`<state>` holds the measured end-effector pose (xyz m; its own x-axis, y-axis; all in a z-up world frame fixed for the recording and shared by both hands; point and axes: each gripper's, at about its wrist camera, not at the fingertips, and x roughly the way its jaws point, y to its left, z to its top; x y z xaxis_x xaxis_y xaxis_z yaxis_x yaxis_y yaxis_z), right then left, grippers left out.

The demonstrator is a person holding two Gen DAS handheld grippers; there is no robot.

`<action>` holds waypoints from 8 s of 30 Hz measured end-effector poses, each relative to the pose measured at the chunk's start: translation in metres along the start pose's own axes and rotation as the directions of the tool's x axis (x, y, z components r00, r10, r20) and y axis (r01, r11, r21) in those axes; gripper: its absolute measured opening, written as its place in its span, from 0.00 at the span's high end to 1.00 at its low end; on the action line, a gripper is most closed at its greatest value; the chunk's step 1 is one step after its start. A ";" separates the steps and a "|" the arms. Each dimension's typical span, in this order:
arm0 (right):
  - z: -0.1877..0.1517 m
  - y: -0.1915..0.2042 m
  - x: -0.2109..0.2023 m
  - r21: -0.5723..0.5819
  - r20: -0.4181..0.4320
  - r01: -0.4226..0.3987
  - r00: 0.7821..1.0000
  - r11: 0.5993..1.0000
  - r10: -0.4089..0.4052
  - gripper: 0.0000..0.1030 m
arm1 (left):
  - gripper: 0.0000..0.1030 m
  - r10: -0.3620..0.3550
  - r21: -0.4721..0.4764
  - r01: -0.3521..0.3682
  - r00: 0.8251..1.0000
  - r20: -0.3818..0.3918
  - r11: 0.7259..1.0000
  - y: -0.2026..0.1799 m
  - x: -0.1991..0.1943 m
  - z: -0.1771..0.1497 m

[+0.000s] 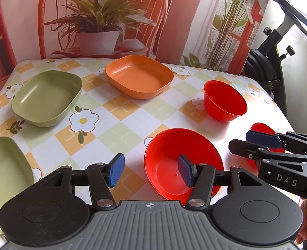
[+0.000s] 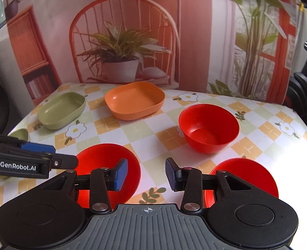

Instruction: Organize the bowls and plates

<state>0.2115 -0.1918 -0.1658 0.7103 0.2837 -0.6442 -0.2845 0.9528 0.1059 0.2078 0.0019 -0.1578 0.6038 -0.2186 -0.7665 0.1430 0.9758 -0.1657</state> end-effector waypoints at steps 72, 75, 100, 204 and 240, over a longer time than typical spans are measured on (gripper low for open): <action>0.018 -0.057 0.002 0.253 0.024 0.007 1.000 0.967 -0.013 0.90 | 0.84 -0.071 0.232 0.065 0.997 0.016 0.971 -0.059 0.005 0.066; 0.027 -0.073 0.000 0.271 0.050 0.034 0.998 0.962 -0.049 0.90 | 0.84 -0.099 0.268 0.083 0.994 0.047 0.960 -0.076 0.004 0.082; 0.034 -0.149 0.058 0.356 -0.015 0.174 0.983 0.918 -0.180 0.89 | 0.84 -0.114 0.335 0.129 0.991 -0.064 0.933 -0.122 0.114 0.122; -0.079 -0.157 -0.014 0.479 -0.055 0.234 0.970 0.846 -0.237 0.91 | 0.70 -0.237 0.213 0.256 0.965 -0.111 0.943 -0.146 0.080 0.026; -0.065 -0.145 -0.018 0.427 -0.034 0.237 0.969 0.872 -0.247 0.93 | 0.85 -0.267 0.161 0.277 0.960 -0.083 0.947 -0.130 0.071 0.024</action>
<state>0.1978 -0.3422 -0.2188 0.7364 0.0363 -0.6756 0.1953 0.9447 0.2635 0.2510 -0.1411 -0.1754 0.4767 -0.4698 -0.7430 0.4293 0.8620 -0.2696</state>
